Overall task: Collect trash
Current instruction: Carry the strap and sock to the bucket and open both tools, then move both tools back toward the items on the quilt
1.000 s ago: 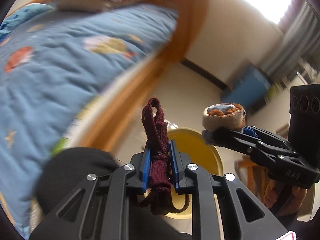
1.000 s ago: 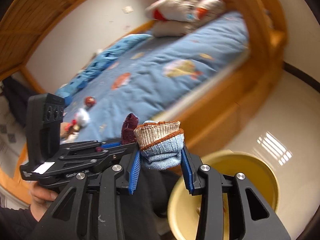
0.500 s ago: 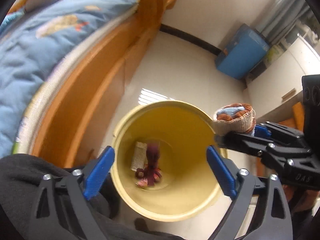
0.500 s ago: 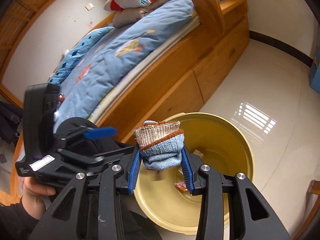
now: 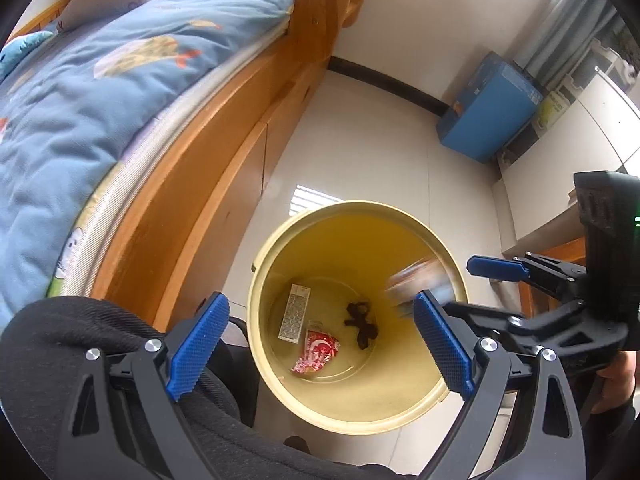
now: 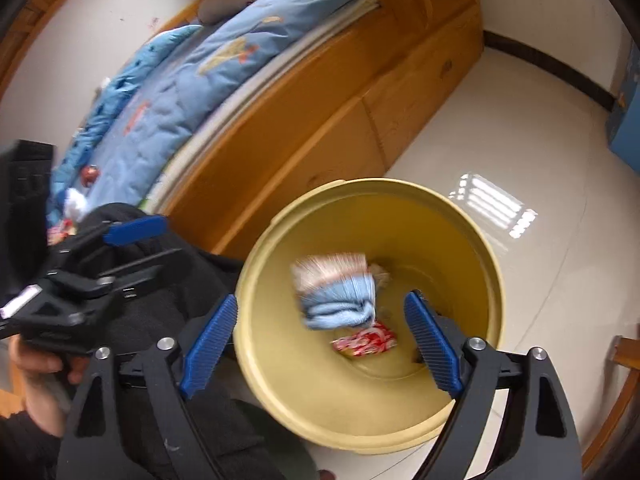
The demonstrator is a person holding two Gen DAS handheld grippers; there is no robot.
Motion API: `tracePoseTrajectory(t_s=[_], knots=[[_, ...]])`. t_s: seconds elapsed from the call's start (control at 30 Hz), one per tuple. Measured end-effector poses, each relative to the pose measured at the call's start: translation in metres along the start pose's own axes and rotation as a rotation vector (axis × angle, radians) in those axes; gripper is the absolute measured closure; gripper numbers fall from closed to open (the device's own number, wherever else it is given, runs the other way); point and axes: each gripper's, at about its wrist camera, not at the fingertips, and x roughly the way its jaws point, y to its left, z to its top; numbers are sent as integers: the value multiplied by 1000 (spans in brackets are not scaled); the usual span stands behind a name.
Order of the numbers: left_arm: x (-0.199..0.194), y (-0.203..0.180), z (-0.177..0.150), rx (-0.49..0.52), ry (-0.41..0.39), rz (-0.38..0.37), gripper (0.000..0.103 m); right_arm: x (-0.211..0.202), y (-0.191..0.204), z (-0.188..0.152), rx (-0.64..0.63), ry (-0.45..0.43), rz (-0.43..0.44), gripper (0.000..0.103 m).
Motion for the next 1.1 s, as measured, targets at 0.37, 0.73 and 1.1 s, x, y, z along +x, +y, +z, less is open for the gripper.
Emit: tracePoseTrajectory(t_s=[0.37,0.73,1.1], knots=[[-41,15,-1,-31,-86,32,10,-16,12,4,-16,-110,58,22],[-175,96,-47,-283,-330,355,7,-20,122,45,-217,-254,395,21],[-262,179,-134,-593,-397,665,4,-6,292,54,-456,-272,687,8]])
